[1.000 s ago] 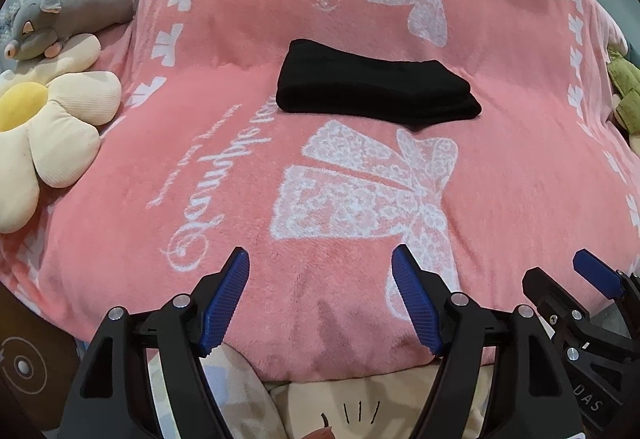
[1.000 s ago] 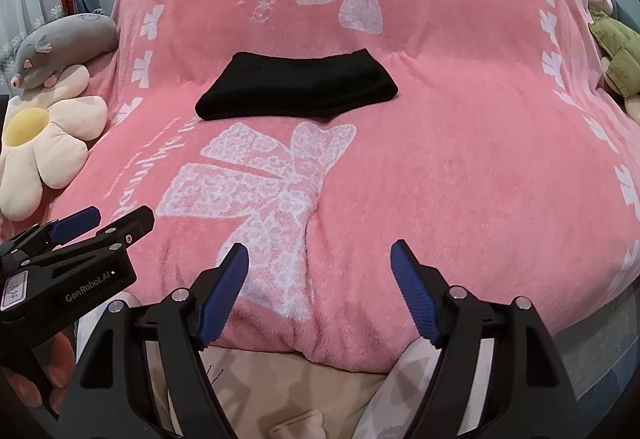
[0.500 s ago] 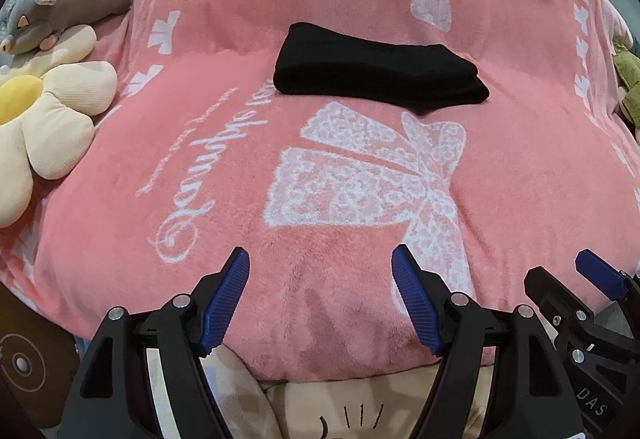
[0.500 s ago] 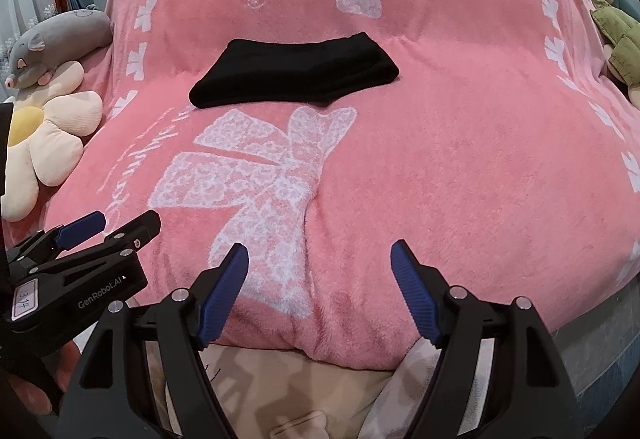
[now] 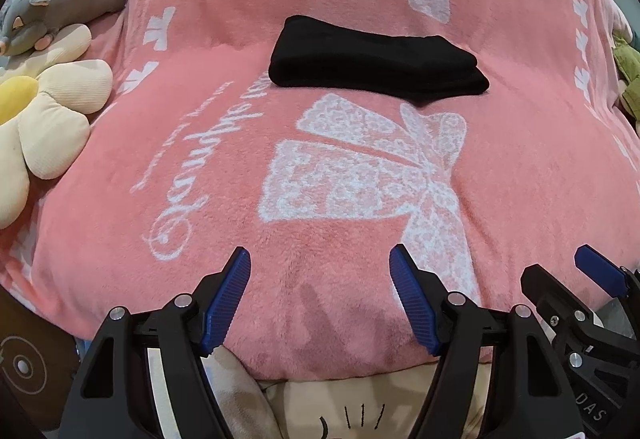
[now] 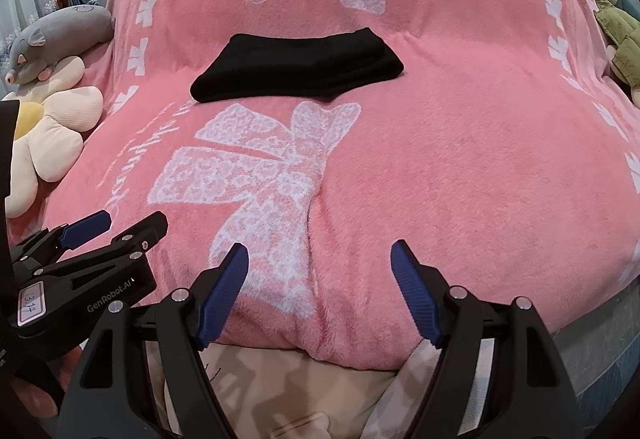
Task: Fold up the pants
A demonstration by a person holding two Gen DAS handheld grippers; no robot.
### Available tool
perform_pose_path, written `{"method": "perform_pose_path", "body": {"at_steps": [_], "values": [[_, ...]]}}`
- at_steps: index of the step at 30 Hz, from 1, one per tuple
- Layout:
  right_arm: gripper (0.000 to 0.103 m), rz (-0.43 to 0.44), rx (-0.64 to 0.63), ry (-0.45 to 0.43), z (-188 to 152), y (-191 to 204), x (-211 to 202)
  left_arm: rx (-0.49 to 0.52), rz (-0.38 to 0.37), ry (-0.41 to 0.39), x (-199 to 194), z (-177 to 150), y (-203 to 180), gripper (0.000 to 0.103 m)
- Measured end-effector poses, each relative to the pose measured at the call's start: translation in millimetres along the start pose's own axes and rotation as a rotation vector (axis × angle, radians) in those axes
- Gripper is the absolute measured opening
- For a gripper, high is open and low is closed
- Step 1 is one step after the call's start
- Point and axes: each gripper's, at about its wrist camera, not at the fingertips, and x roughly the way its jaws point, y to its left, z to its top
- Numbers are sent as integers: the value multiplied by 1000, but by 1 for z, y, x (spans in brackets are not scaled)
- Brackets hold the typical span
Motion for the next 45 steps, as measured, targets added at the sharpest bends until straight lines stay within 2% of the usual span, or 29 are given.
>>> {"method": "perform_pose_path", "body": {"at_steps": [39, 45], "values": [[72, -4, 0, 14, -3, -3, 8, 18, -21, 14, 6, -2, -4, 68], [72, -7, 3, 13, -5, -4, 9, 13, -32, 35, 9, -5, -4, 68]]}}
